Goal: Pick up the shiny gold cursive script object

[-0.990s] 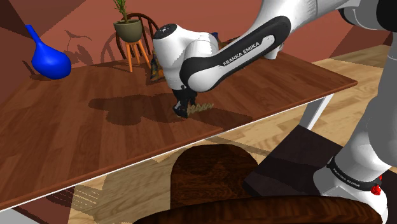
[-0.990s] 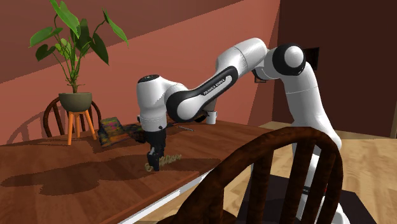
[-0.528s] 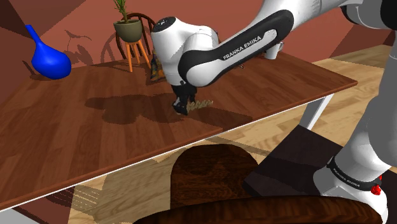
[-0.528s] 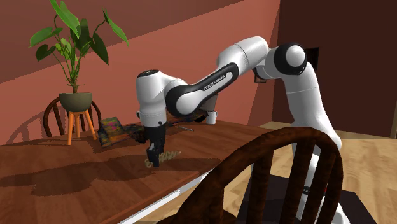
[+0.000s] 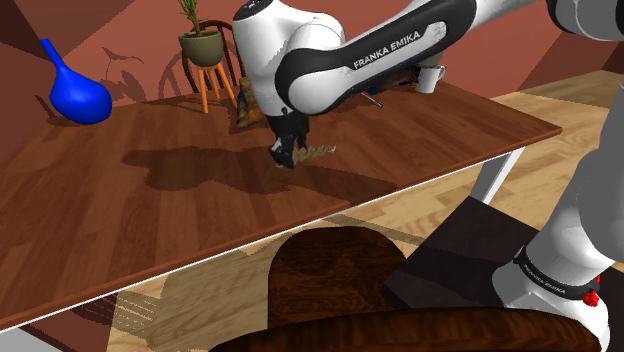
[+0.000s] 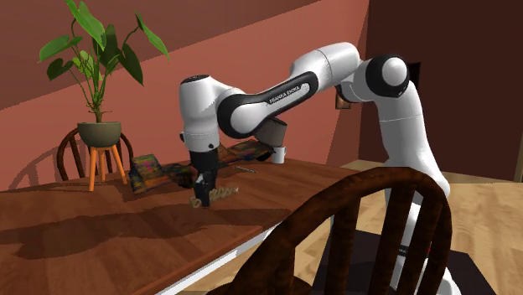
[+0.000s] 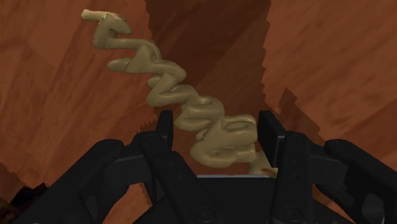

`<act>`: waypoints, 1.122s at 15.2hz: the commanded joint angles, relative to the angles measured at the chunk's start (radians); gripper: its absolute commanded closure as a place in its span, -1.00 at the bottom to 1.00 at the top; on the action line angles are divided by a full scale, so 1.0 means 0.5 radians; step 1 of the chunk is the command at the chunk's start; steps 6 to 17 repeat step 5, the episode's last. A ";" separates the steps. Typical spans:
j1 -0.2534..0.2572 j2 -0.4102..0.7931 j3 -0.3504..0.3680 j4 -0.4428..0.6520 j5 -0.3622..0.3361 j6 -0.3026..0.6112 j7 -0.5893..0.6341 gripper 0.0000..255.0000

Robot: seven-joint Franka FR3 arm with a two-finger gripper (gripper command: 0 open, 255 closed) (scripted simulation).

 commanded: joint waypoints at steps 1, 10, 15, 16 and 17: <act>0.002 -0.007 0.003 0.051 0.009 -0.056 -0.017 1.00; 0.003 -0.019 0.005 0.093 0.019 -0.107 -0.033 1.00; 0.003 -0.019 0.005 0.093 0.019 -0.107 -0.033 1.00; 0.003 -0.019 0.005 0.093 0.019 -0.107 -0.033 1.00; 0.003 -0.019 0.005 0.093 0.019 -0.107 -0.033 1.00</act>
